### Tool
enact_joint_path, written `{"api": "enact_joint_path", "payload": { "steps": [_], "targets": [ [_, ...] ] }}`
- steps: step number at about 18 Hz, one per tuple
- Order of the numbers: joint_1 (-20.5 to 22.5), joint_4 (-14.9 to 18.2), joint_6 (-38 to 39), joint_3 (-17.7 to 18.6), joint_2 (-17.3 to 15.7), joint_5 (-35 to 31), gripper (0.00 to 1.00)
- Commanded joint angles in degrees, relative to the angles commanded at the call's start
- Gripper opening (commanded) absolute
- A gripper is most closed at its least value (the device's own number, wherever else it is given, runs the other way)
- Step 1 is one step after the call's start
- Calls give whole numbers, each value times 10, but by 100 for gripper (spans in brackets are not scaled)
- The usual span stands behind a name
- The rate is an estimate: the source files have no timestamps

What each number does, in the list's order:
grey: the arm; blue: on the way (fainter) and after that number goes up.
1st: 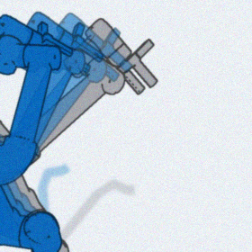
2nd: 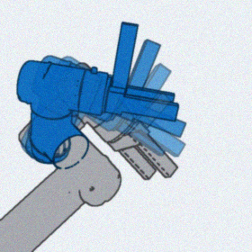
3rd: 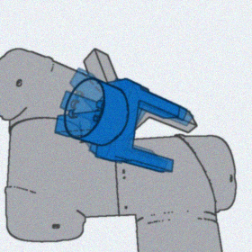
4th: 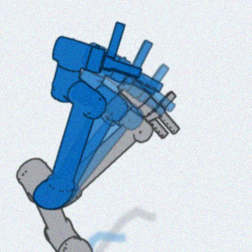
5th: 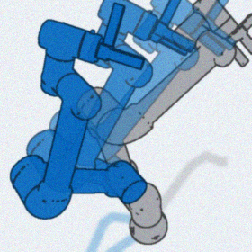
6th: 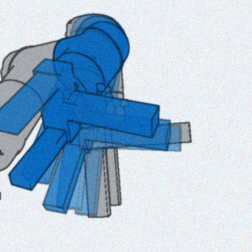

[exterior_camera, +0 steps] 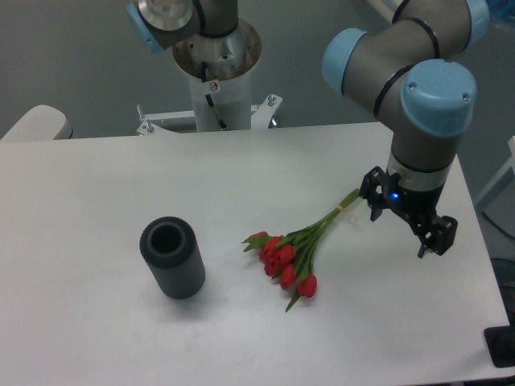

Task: Pick up the flowers from the table
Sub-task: 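Move the open gripper along the tulip stems toward the flower heads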

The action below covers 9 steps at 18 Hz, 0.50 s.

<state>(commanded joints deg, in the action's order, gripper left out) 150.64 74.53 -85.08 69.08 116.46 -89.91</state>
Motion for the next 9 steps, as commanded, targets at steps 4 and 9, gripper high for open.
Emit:
{"api": "enact_joint_path", "payload": {
  "steps": [4,9],
  "targets": [
    [1,-2,-3,10,-3,-2,100],
    [9,-9,-4,46,-15,1,100]
  ]
}}
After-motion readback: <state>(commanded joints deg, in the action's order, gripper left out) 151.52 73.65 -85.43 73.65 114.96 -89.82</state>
